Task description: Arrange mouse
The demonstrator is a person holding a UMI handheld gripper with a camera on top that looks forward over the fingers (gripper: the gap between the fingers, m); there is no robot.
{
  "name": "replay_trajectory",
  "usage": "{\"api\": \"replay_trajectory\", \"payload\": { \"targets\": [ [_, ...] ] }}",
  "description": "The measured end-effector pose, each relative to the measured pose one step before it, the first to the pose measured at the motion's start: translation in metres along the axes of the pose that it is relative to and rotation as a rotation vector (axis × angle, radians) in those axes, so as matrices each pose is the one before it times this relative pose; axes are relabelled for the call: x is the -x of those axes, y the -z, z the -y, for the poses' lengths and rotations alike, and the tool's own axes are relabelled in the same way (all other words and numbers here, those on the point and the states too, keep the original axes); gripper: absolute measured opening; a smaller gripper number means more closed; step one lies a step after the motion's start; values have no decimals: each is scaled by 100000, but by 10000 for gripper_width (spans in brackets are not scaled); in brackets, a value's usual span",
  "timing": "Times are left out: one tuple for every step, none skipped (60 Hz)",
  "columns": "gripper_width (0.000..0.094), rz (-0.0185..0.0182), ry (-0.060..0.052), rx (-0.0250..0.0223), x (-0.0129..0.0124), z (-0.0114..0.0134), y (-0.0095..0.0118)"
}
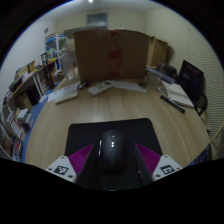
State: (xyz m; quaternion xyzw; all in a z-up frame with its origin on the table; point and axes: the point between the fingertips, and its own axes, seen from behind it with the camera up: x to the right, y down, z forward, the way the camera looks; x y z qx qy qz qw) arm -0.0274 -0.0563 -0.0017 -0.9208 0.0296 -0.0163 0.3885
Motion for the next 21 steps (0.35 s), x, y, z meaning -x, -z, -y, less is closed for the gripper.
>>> {"api": "replay_trajectory", "payload": {
  "targets": [
    [889, -882, -757, -557, -76, 202, 435],
    [857, -730, -1032, -480, -171, 255, 533],
    [855, -451, -759, -313, 111, 162, 544],
    [847, -676, -779, -26, 70, 256, 618],
    [842, -675, -944, -116, 79, 127, 626],
    [844, -726, -1055, -119, 31, 78, 608],
    [844, -789, -1121, -140, 22, 74, 685],
    [843, -732, -1129, -240, 44, 59, 747],
    [847, -456, -1148, -370, 112, -67, 711],
    [842, -434, -999, -334, 131, 33, 765],
    [843, -243, -871, -444, 69, -20, 672],
    [844, -212, -619, -241, 415, 29, 1093],
    [843, -6, -371, -344, 279, -40, 900],
    [841, 50, -215, -291, 280, -56, 887],
    [843, 22, -80, -247, 303, -76, 894],
    [842, 10, 12, -159, 266, -126, 884],
    [841, -86, 95, -84, 240, -173, 878],
    [842, -107, 164, -4, 241, -218, 869],
    [840, -210, 155, -63, 207, -229, 842],
    [845, -288, 80, -138, 196, -230, 875],
    [847, -187, 32, -133, 71, -201, 551]
  ]
}}
